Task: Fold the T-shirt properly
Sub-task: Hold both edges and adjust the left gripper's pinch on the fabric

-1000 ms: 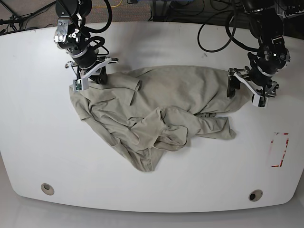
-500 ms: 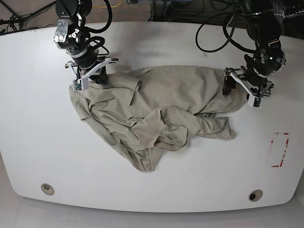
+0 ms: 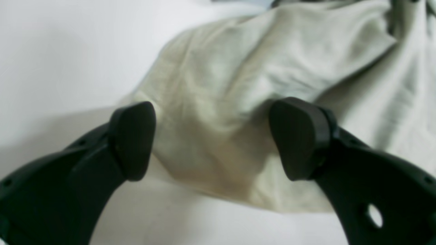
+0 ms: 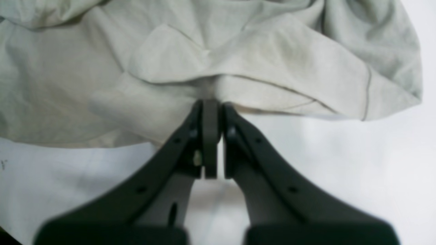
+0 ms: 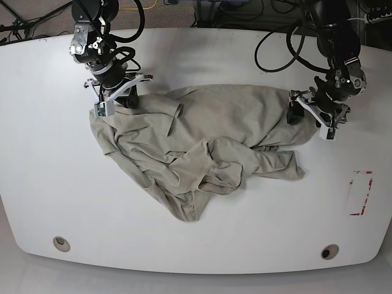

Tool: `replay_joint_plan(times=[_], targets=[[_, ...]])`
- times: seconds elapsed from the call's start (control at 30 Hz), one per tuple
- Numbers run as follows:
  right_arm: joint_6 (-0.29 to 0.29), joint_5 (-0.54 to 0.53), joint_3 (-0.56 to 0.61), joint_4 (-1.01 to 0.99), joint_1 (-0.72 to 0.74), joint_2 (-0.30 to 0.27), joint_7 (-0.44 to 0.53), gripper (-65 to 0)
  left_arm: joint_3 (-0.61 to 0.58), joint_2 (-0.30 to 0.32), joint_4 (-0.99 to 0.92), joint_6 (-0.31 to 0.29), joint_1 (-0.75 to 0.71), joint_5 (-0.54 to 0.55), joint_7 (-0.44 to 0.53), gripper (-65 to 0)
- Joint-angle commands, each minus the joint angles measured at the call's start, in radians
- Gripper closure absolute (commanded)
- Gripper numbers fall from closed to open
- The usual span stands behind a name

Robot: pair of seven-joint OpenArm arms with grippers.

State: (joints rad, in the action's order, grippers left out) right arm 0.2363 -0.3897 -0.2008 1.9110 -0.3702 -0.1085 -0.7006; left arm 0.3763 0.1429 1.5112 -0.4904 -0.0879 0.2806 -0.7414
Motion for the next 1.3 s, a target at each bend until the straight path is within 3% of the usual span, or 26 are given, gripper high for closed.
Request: replay_joint_plan(times=[0.0,0.2,0.67,1.27], targets=[[0.008,-0.007,-0.001,0.022,0.001,-0.006,0.021,0.0,0.014,0.018,0.000,-0.005,0.018,0.009,0.023,-51.8],[0.008,-0.007,-0.002,0.021,-0.001,-0.005,0.019,-0.2,0.005,0.019,0.007,-0.001,0.007,0.006,0.018,-49.8],[0.006,-0.010,-0.003,0.021,0.002,-0.006,0.021,-0.5,-0.015,0.019,0.011,-0.001,-0.010,0.005,0.010,-36.6],[0.008,-0.007,-0.004,0.018,0.006,-0.005,0.025,-0.3,-0.036,0.021,0.004,0.000,-0.005,-0.017,-0.006,-4.5]])
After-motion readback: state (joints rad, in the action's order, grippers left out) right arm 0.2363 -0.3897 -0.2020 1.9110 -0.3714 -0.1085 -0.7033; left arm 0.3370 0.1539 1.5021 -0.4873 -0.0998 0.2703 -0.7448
